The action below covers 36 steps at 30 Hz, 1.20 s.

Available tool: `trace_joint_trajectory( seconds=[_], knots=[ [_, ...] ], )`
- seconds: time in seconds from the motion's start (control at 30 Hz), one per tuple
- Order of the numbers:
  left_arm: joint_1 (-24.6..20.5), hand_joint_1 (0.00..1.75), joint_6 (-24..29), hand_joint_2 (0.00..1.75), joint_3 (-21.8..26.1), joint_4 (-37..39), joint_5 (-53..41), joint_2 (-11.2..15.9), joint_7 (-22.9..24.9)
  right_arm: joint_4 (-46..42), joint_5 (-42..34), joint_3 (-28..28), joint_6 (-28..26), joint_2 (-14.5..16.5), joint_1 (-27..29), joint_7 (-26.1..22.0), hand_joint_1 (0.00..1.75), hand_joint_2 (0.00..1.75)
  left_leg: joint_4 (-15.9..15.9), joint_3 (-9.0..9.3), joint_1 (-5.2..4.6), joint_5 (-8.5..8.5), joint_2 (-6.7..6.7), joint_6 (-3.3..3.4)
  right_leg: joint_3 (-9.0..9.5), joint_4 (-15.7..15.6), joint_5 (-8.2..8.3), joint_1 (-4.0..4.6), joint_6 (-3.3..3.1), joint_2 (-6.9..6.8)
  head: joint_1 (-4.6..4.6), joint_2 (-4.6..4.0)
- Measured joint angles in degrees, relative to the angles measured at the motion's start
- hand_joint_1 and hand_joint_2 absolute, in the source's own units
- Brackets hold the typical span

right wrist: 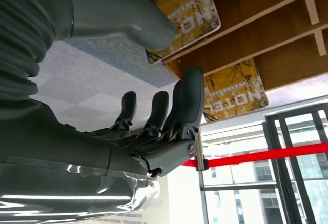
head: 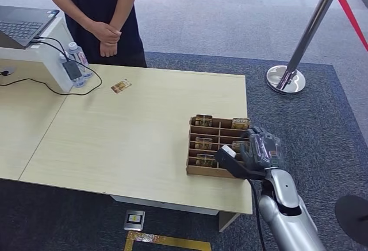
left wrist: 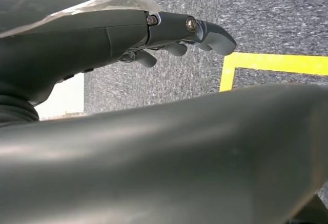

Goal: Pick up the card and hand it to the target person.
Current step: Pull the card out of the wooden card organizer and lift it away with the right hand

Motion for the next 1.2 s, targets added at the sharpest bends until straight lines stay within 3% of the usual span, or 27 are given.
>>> trace_joint_trajectory(
  seconds=[1.2],
  knots=[
    [0.03,0.00,0.02,0.00,0.01,0.01,-0.39,0.00,0.00,0.43,-0.42,0.06,0.42,0.22,0.23,0.37,0.91,1.75,0.00,0.00,0.00,0.00,0.00,0.00,-0.01,0.00,0.00,0.00,0.00,0.00,0.00,0.00]
  ],
)
